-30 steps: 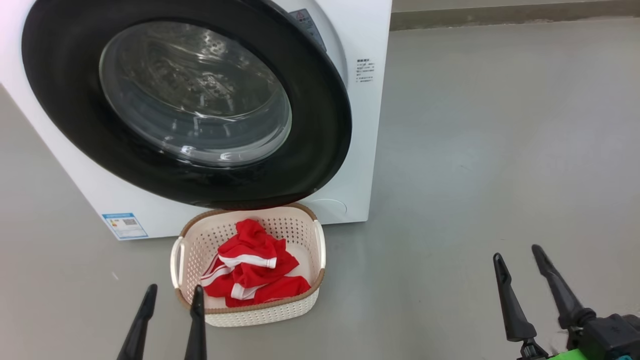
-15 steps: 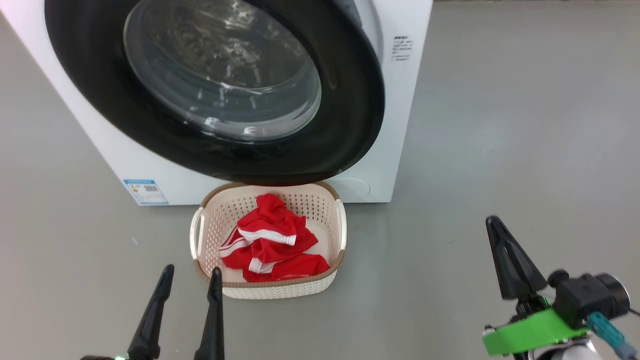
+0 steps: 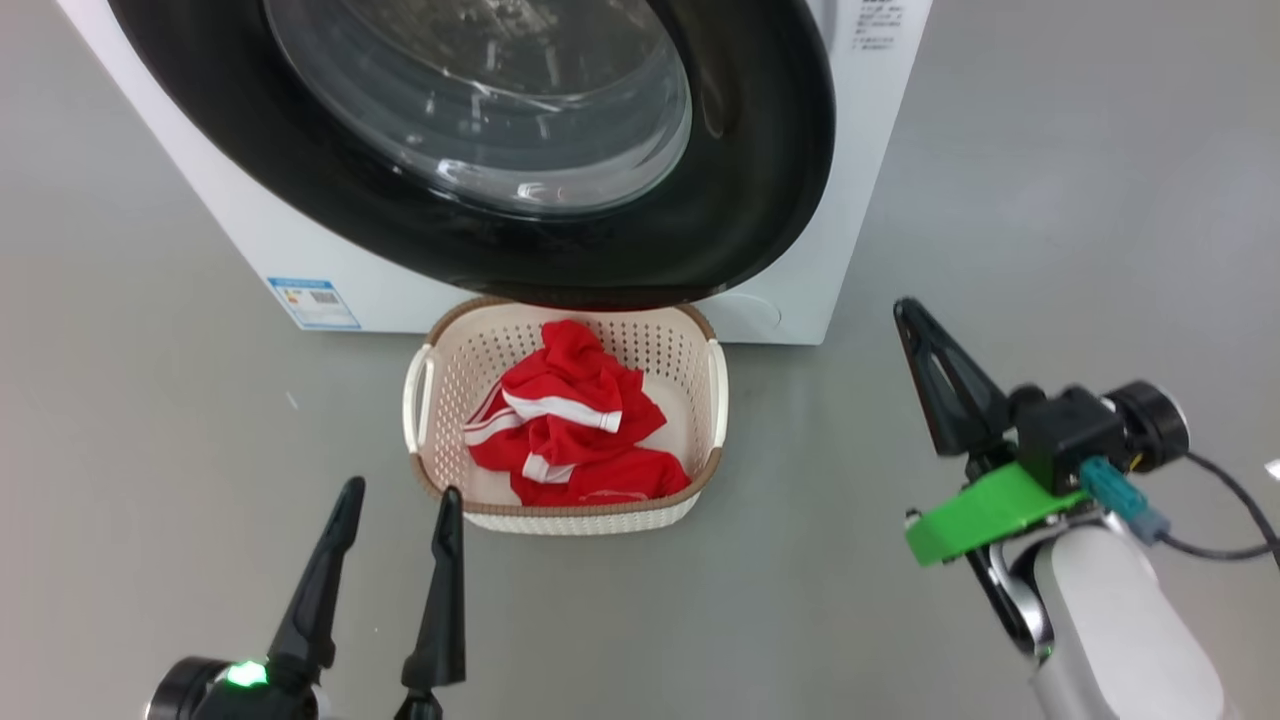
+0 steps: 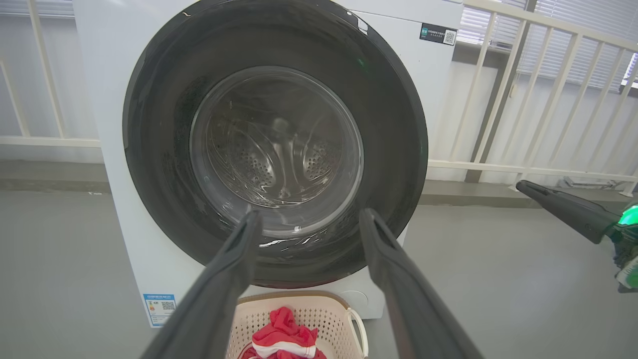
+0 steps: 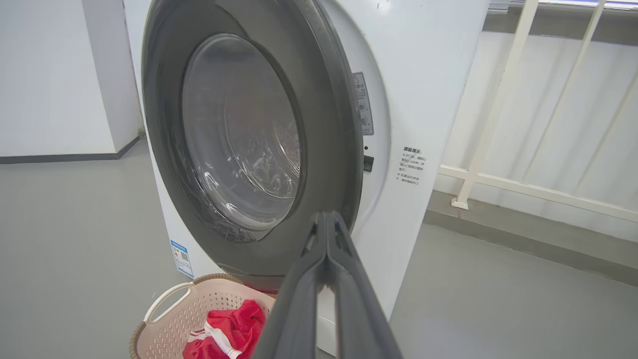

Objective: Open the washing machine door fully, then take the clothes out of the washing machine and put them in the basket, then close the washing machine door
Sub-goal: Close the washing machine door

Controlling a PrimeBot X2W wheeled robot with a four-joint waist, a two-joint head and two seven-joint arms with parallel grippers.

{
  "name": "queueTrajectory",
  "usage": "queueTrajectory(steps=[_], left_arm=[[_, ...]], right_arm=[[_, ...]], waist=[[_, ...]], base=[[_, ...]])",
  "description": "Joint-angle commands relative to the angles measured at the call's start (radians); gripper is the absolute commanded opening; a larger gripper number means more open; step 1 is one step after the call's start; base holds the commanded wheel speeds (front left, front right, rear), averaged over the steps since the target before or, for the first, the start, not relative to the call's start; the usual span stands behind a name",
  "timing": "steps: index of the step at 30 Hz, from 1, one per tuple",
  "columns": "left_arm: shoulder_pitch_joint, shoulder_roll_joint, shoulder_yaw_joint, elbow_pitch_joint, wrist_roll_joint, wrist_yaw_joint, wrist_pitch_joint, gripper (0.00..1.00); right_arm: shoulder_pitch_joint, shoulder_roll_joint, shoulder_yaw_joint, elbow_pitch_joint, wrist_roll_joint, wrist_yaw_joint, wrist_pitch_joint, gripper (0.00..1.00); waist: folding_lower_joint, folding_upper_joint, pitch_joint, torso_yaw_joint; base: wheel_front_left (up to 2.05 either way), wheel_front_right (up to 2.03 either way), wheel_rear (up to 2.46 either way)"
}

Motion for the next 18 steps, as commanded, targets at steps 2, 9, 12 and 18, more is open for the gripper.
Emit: queueTrajectory(steps=[2, 9, 12, 18], left_arm=[[-0.051, 0.002, 0.039, -0.037, 0.007, -0.01, -0.008, 1.0], [-0.079, 0.0, 0.047, -0.045, 0.011, -0.014, -0.008, 1.0], [-0.094, -0.001, 0.045, -0.048, 0.012, -0.017, -0.008, 1.0], [-0.131, -0.002, 0.035, -0.056, 0.017, -0.021, -0.008, 1.0]], right_arm=[[-0.099, 0.003, 0.038, 0.033, -0.02, 0.006, -0.006, 0.0], [-0.227, 0.003, 0.055, 0.12, -0.012, 0.006, -0.006, 0.0], [-0.294, -0.005, 0.074, 0.161, -0.006, 0.006, -0.006, 0.0], [-0.432, -0.039, 0.114, 0.253, 0.002, 0.006, -0.006, 0.0]], waist=[[0.0, 0.0, 0.049, 0.018], [0.0, 0.0, 0.101, 0.024], [0.0, 0.0, 0.126, 0.03], [0.0, 0.0, 0.179, 0.053]], base=[[0.0, 0.0, 0.0], [0.0, 0.0, 0.0], [0.0, 0.0, 0.0], [0.0, 0.0, 0.0]])
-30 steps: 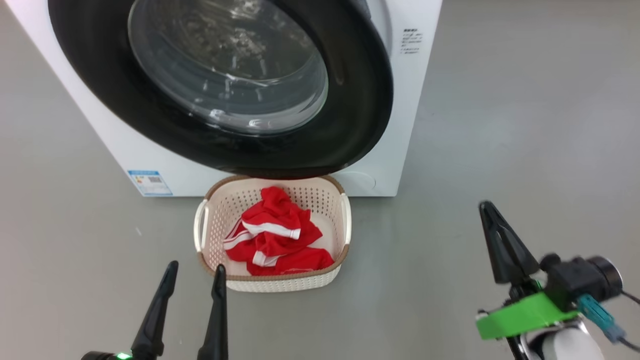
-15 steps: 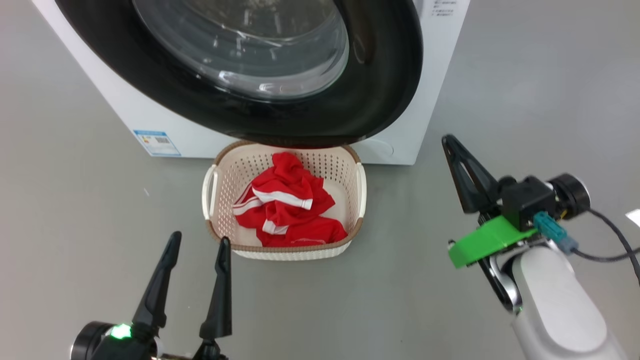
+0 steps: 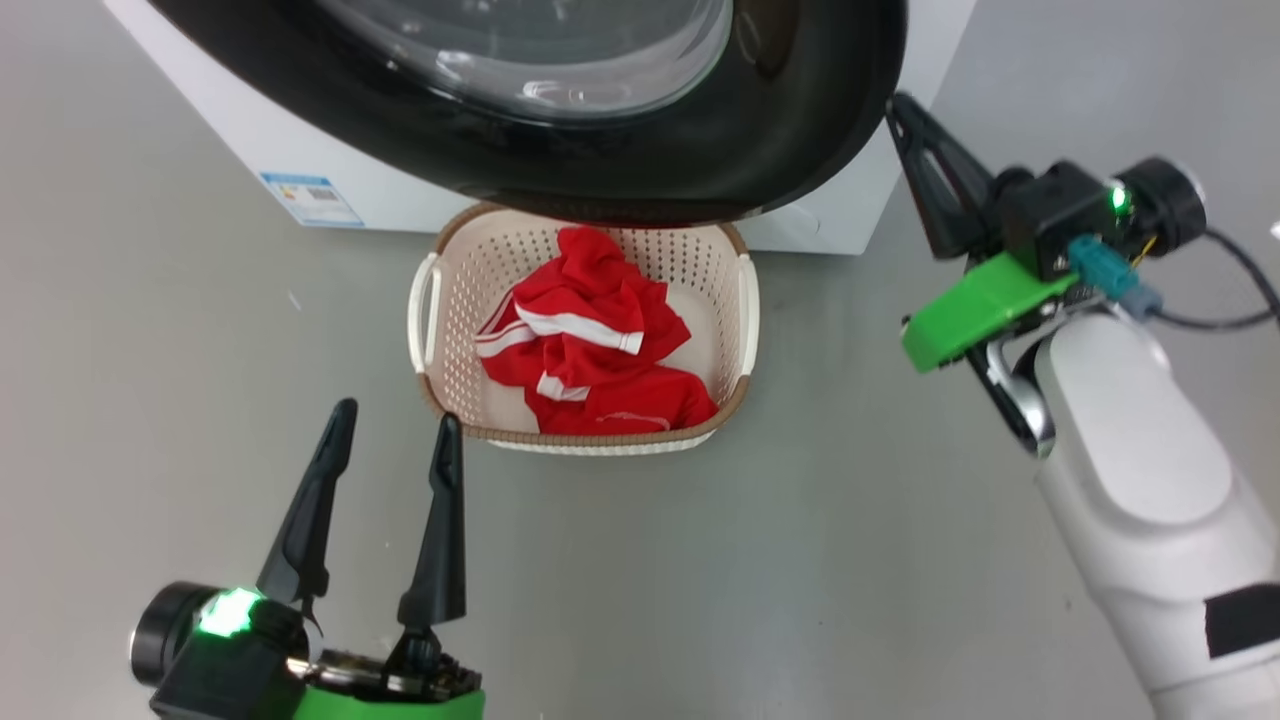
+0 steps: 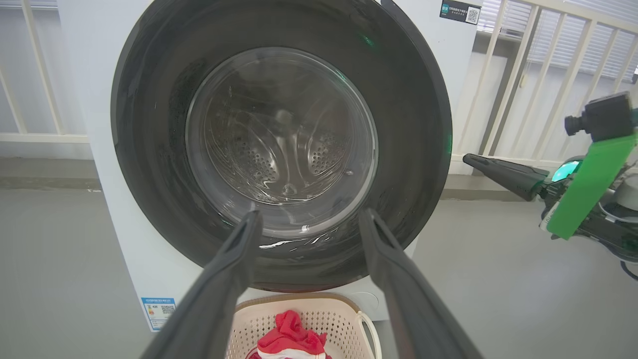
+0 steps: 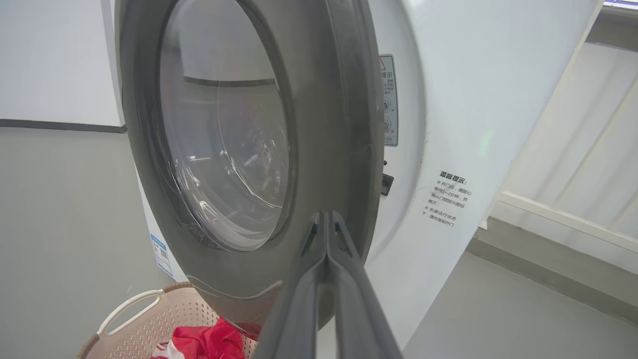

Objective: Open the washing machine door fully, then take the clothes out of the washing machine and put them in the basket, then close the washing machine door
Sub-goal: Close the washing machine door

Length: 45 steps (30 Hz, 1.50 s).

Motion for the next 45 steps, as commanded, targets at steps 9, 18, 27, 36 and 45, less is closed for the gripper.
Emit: queueTrajectory(steps=[9, 18, 27, 36, 45], left_arm=[[-0.071, 0.002, 0.019, -0.042, 0.013, -0.002, -0.008, 1.0], [-0.091, 0.002, 0.015, -0.045, 0.005, 0.001, -0.008, 1.0], [-0.114, 0.002, 0.0, -0.03, 0.004, -0.009, -0.008, 1.0], [-0.129, 0.002, -0.004, -0.015, 0.0, -0.01, -0.008, 1.0], [-0.14, 0.002, -0.008, -0.005, 0.001, -0.01, -0.008, 1.0]], right_arm=[[-0.21, -0.022, 0.067, 0.099, 0.018, 0.005, -0.006, 0.0], [-0.302, -0.034, 0.058, 0.141, 0.01, 0.005, -0.006, 0.0], [-0.403, -0.046, 0.03, 0.209, -0.035, 0.005, -0.006, 0.0], [-0.47, -0.051, -0.001, 0.253, -0.056, 0.005, -0.006, 0.0], [-0.484, -0.045, -0.01, 0.263, -0.08, 0.005, -0.006, 0.0]], waist=[[0.0, 0.0, 0.098, 0.054], [0.0, 0.0, 0.131, 0.065], [0.0, 0.0, 0.163, 0.07], [0.0, 0.0, 0.182, 0.078], [0.0, 0.0, 0.178, 0.082]], base=[[0.0, 0.0, 0.0], [0.0, 0.0, 0.0], [0.0, 0.0, 0.0], [0.0, 0.0, 0.0], [0.0, 0.0, 0.0]])
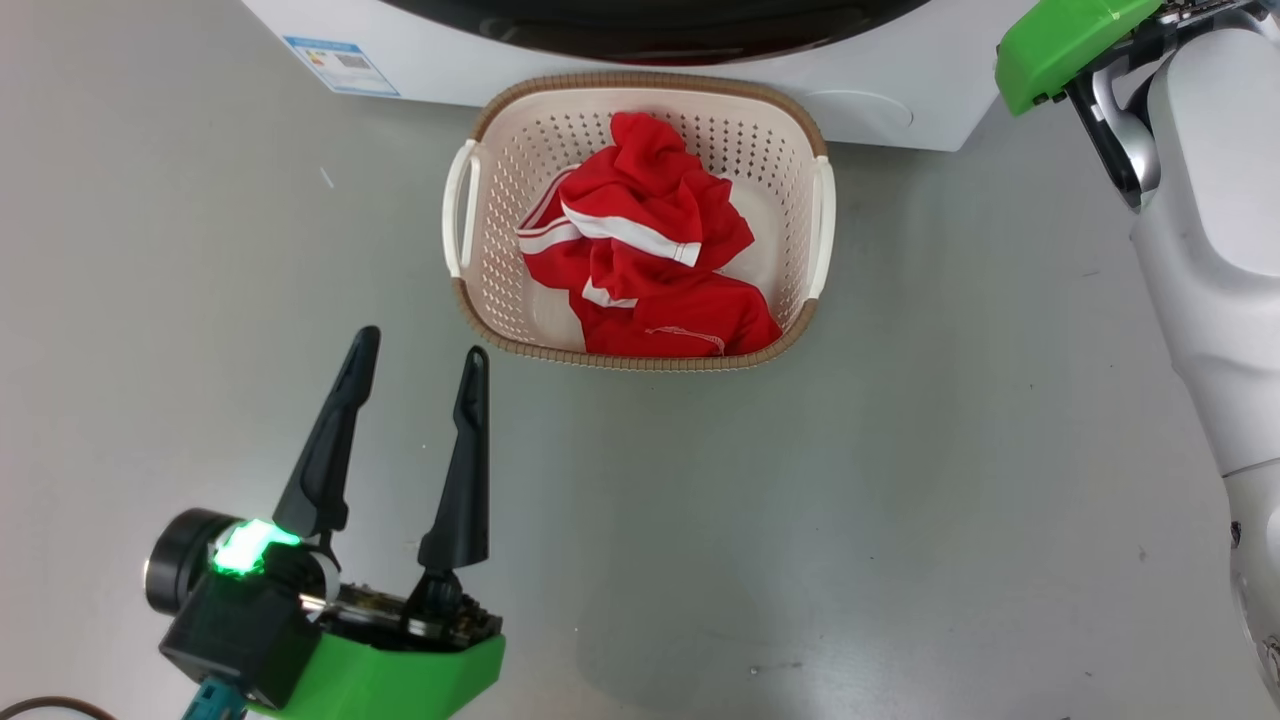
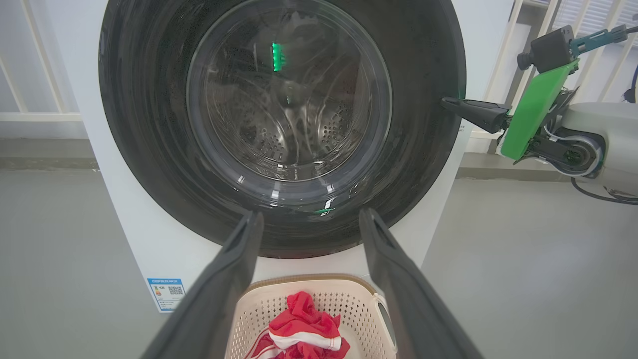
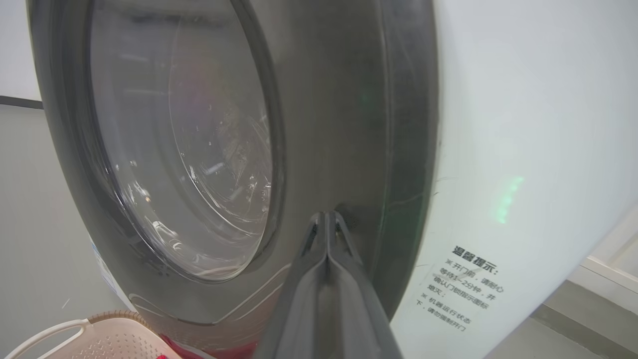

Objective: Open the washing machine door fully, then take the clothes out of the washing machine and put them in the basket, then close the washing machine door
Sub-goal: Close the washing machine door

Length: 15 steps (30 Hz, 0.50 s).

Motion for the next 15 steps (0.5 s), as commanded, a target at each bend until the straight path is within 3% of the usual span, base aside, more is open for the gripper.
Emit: queueTrajectory(steps=[1, 15], left_arm=[[-0.012, 0.007, 0.029, -0.02, 0.004, -0.002, -0.005, 1.0], [-0.014, 0.007, 0.023, -0.021, 0.007, -0.01, -0.005, 1.0]], right_arm=[[-0.029, 0.009, -0.008, -0.022, -0.009, -0.006, -0.002, 0.0], [0.019, 0.026, 0.006, -0.071, -0.01, -0.006, -0.002, 0.0]], waist=[[0.0, 0.0, -0.002, 0.0], [0.0, 0.0, -0.014, -0.024]], base=[[0.0, 0.0, 0.0], [0.0, 0.0, 0.0]])
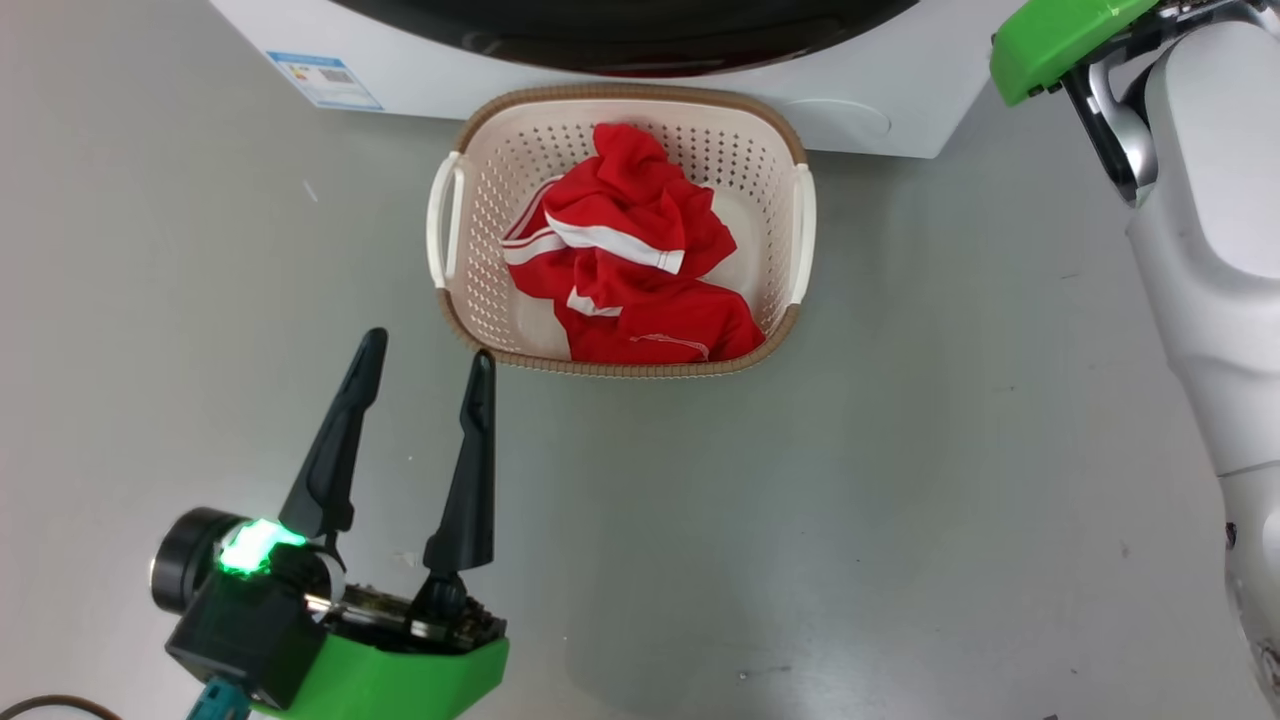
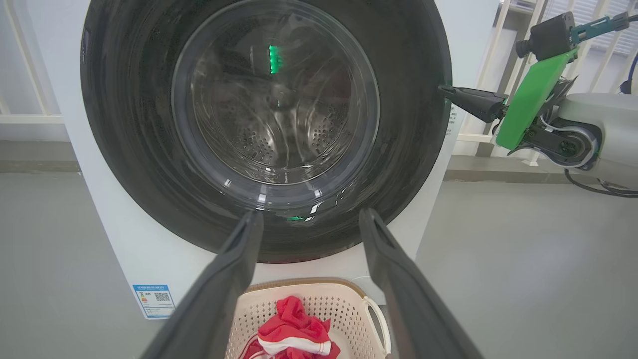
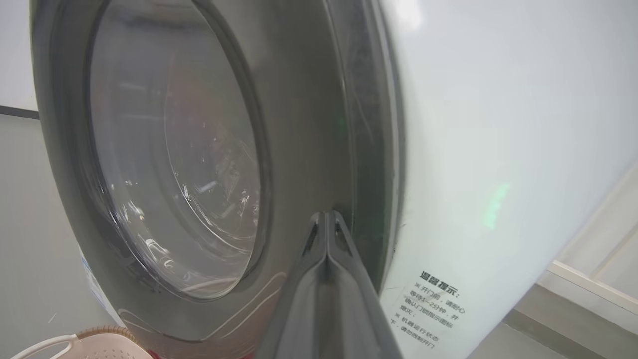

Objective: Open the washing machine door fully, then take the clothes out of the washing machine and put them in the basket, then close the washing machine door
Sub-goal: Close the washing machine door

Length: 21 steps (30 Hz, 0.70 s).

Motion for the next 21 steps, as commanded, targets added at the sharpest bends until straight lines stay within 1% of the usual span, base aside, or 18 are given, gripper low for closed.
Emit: queueTrajectory(steps=[1, 4, 5, 7, 8, 9, 10, 12, 13, 18, 21], left_arm=[[-0.014, 0.007, 0.028, -0.025, 0.008, -0.003, -0.005, 1.0], [-0.013, 0.007, 0.032, -0.025, 0.008, -0.003, -0.005, 1.0], [-0.012, 0.007, 0.033, -0.025, 0.006, -0.004, -0.005, 1.0], [-0.012, 0.007, 0.038, -0.029, -0.001, 0.001, -0.005, 1.0], [-0.011, 0.007, 0.042, -0.033, -0.006, 0.006, -0.005, 1.0], [-0.01, 0.007, 0.044, -0.038, -0.012, 0.012, -0.005, 1.0], [-0.009, 0.007, 0.048, -0.042, -0.017, 0.018, -0.005, 1.0], [-0.007, 0.007, 0.053, -0.047, -0.026, 0.027, -0.005, 1.0], [-0.007, 0.007, 0.053, -0.047, -0.026, 0.027, -0.005, 1.0], [0.002, 0.007, 0.061, -0.044, -0.029, 0.034, -0.005, 1.0], [0.012, 0.007, 0.056, -0.027, -0.023, 0.028, -0.005, 1.0]], right_arm=[[0.026, 0.026, 0.005, -0.04, -0.011, -0.005, -0.002, 0.0], [0.066, 0.042, 0.013, -0.076, -0.009, -0.005, -0.002, 0.0], [0.079, 0.047, 0.015, -0.088, -0.007, -0.005, -0.002, 0.04], [0.106, 0.056, 0.019, -0.111, -0.005, -0.005, -0.002, 0.31], [0.122, 0.06, 0.023, -0.124, -0.004, -0.005, -0.002, 0.42], [0.137, 0.064, 0.027, -0.138, -0.003, -0.005, -0.002, 0.78], [0.153, 0.068, 0.031, -0.151, -0.003, -0.005, -0.002, 1.0], [0.185, 0.075, 0.034, -0.182, 0.001, -0.005, -0.002, 1.0], [0.185, 0.075, 0.034, -0.182, 0.001, -0.005, -0.002, 1.0], [0.275, 0.088, 0.021, -0.261, 0.009, -0.005, -0.002, 1.0], [0.338, 0.094, 0.002, -0.315, 0.02, -0.005, -0.002, 1.0]], waist=[[0.0, -0.0001, -0.001, -0.006], [0.0, -0.0001, -0.005, -0.02], [0.0, -0.0001, -0.008, -0.024], [0.0, -0.0001, -0.014, -0.035], [0.0, -0.0001, -0.018, -0.04], [0.0, -0.0001, -0.021, -0.044], [0.0, -0.0001, -0.026, -0.05], [0.0, -0.0001, -0.036, -0.061], [0.0, -0.0001, -0.036, -0.061], [0.0, -0.0001, -0.065, -0.088], [0.0, -0.0001, -0.087, -0.103]], base=[[0.0, 0.0, 0.0], [0.0, 0.0, 0.0], [0.0, 0.0, 0.0], [0.0, 0.0, 0.0], [0.0, 0.0, 0.0], [0.0, 0.0, 0.0], [0.0, 0.0, 0.0], [0.0, 0.0, 0.0], [0.0, 0.0, 0.0], [0.0, 0.0, 0.0], [0.0, 0.0, 0.0]])
